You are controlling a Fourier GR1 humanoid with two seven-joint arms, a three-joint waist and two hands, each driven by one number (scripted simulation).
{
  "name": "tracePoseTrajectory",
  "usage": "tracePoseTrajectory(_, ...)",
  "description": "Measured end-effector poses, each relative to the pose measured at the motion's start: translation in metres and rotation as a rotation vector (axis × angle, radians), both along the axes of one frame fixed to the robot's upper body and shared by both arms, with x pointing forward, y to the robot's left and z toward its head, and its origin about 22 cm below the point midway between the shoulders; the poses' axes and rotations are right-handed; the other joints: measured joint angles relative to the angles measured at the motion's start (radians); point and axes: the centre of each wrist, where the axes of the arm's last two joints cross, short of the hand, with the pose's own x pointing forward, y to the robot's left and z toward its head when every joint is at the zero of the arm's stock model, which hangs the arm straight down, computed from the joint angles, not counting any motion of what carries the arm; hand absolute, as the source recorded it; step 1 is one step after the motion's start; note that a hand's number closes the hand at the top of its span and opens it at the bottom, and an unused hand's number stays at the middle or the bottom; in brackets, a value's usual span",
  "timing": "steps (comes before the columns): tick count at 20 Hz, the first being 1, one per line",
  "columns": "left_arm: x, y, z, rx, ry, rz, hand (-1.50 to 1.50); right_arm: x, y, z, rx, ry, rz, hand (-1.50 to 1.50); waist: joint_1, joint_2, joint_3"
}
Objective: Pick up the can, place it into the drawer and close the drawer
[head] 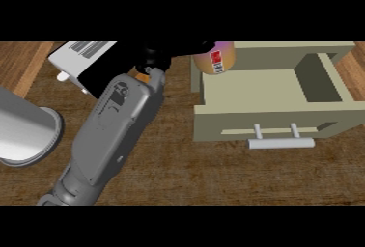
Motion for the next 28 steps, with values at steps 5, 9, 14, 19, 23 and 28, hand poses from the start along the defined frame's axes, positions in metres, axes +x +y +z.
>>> tracePoseTrajectory(5, 0.01, -0.017, 0.014, 0.017, -0.001, -0.006, 1.5, 0.011, -0.004, -0.002, -0.001, -0.004, -0.008, -1.5, 0.001, 0.001, 0.0)
tracePoseTrajectory(9, 0.018, -0.032, 0.02, 0.027, 0.009, 0.0, 1.5, 0.011, -0.004, -0.001, -0.002, -0.005, 0.003, -1.5, -0.01, 0.003, 0.0)
tracePoseTrajectory(14, 0.022, -0.047, 0.02, 0.035, 0.017, -0.014, 1.5, 0.01, -0.004, -0.002, -0.004, -0.004, 0.009, -1.5, -0.015, 0.003, 0.0)
tracePoseTrajectory(19, 0.024, -0.06, 0.021, 0.048, 0.029, -0.005, 1.5, 0.012, -0.001, 0.002, -0.011, -0.006, 0.018, -1.5, -0.028, 0.005, 0.001)
tracePoseTrajectory(23, 0.026, -0.068, 0.019, 0.061, 0.038, 0.0, 1.5, 0.016, 0.0, 0.005, -0.009, -0.015, 0.023, -1.5, -0.036, 0.007, 0.001)
tracePoseTrajectory(28, 0.027, -0.075, 0.016, 0.083, 0.058, 0.015, 1.5, 0.019, 0.001, 0.011, -0.005, -0.016, 0.026, -1.5, -0.042, 0.009, 0.001)
